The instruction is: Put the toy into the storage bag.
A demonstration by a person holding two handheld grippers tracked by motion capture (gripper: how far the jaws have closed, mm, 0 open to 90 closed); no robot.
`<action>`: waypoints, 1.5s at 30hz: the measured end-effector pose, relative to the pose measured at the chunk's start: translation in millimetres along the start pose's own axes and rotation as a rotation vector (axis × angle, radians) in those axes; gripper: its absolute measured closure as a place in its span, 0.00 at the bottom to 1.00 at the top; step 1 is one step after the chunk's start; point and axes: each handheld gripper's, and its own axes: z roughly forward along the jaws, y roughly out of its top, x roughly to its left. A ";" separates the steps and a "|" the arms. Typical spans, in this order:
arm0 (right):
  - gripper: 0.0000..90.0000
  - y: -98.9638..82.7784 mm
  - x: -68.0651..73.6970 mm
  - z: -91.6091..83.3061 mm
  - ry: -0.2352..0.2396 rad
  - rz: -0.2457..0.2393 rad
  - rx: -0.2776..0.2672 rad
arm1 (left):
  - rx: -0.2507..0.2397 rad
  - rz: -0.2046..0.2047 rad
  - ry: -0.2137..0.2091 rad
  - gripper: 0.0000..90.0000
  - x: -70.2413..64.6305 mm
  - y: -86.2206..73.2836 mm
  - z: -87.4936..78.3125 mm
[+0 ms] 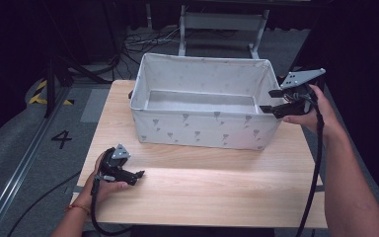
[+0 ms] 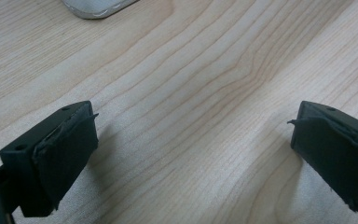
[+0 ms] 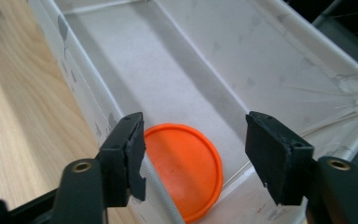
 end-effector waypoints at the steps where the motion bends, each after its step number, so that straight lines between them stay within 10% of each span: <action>1: 0.39 -1.0 1.7 -2.2 -0.013 0.011 -0.011 | -0.001 -0.001 0.000 0.01 0.0 0.0 0.0; 13: 0.24 -16.4 26.5 -28.3 -0.161 0.070 -0.119 | 0.000 0.000 0.001 0.01 0.0 0.0 0.0; 45: 0.23 -98.8 75.4 -49.9 -0.246 0.051 -0.117 | 0.000 -0.001 0.001 0.01 -0.2 -0.1 0.0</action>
